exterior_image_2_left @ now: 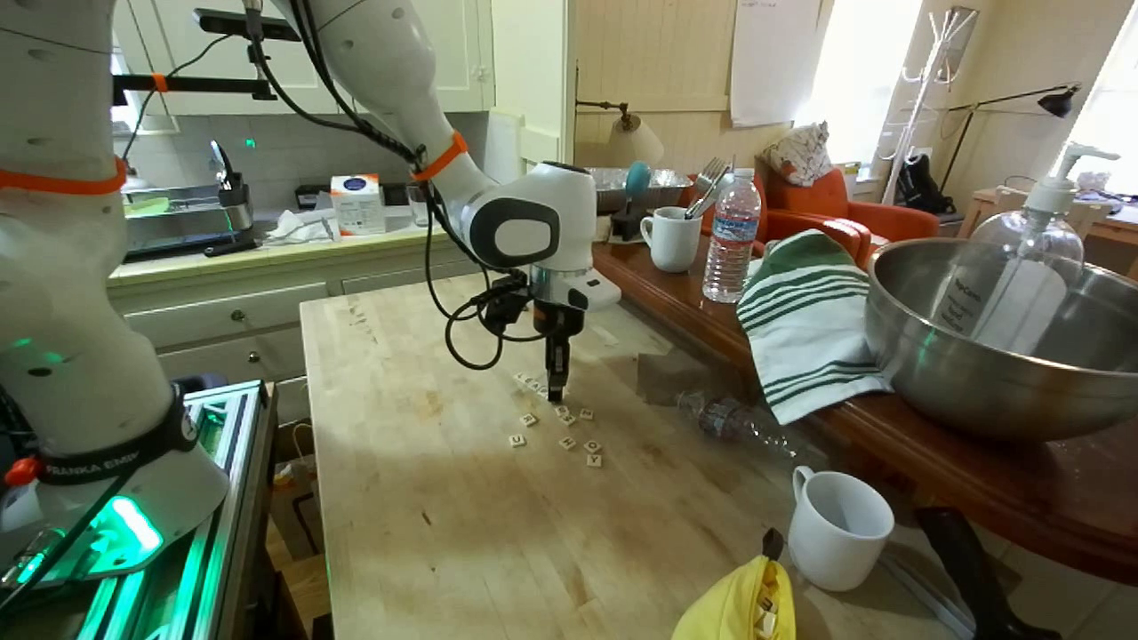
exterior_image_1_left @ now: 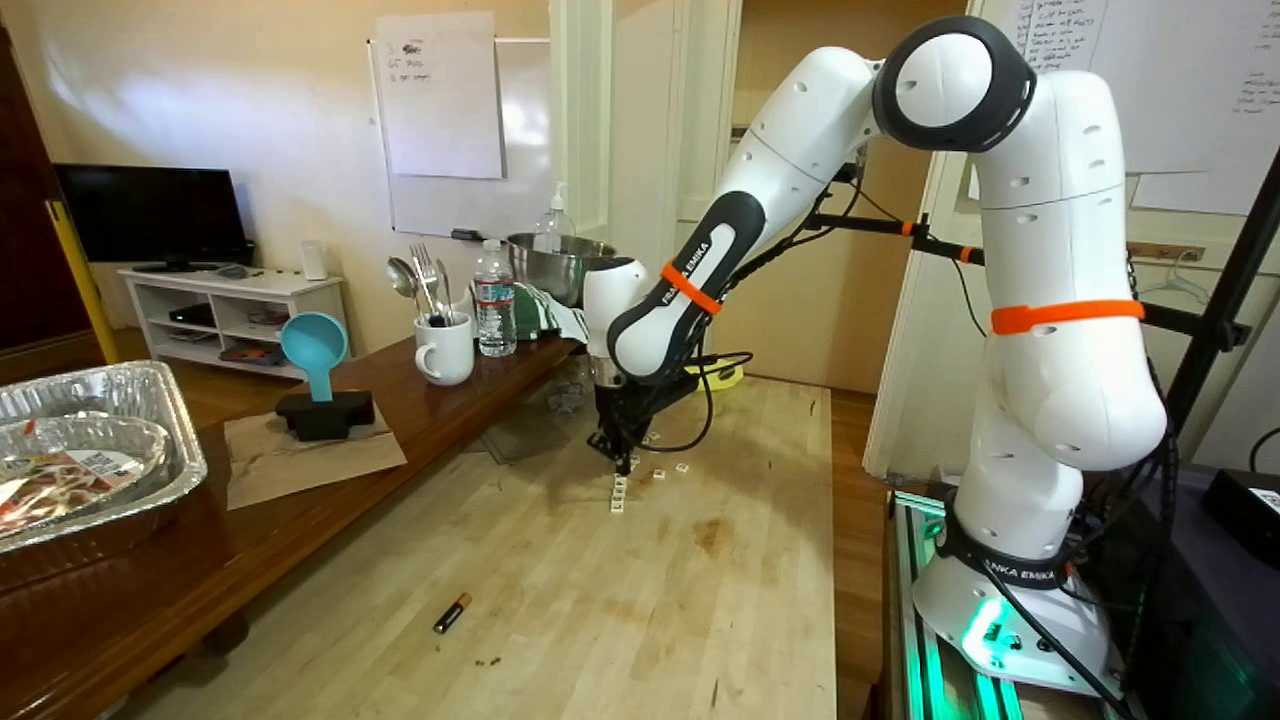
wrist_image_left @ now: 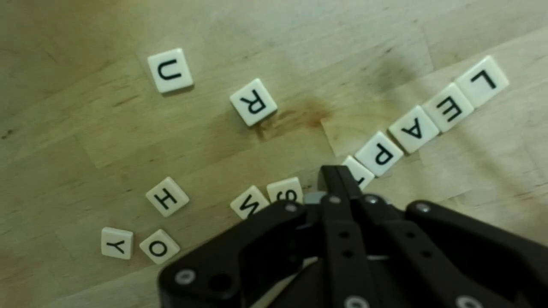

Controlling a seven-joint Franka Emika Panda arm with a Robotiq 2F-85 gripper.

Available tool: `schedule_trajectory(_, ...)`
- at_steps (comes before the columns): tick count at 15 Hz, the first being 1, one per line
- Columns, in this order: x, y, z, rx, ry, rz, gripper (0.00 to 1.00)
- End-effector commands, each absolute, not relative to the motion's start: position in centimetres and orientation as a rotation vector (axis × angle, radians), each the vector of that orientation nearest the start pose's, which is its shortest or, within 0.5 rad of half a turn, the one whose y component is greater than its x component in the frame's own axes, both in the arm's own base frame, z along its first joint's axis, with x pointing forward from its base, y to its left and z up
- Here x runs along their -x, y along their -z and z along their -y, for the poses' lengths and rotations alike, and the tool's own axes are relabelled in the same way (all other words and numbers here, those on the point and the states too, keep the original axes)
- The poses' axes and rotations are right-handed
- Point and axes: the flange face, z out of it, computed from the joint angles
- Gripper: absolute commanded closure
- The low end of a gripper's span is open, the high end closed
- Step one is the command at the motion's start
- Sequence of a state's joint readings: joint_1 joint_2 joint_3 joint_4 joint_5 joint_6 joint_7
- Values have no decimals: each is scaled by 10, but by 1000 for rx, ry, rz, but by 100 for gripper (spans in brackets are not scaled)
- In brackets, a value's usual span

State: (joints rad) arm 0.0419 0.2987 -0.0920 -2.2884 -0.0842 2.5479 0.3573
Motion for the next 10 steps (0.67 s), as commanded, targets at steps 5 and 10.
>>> schedule_trajectory(5, -515, -203, 16, 3131, -148, -698, 100)
schedule_trajectory(10, -514, -203, 14, 3102, -174, -770, 100)
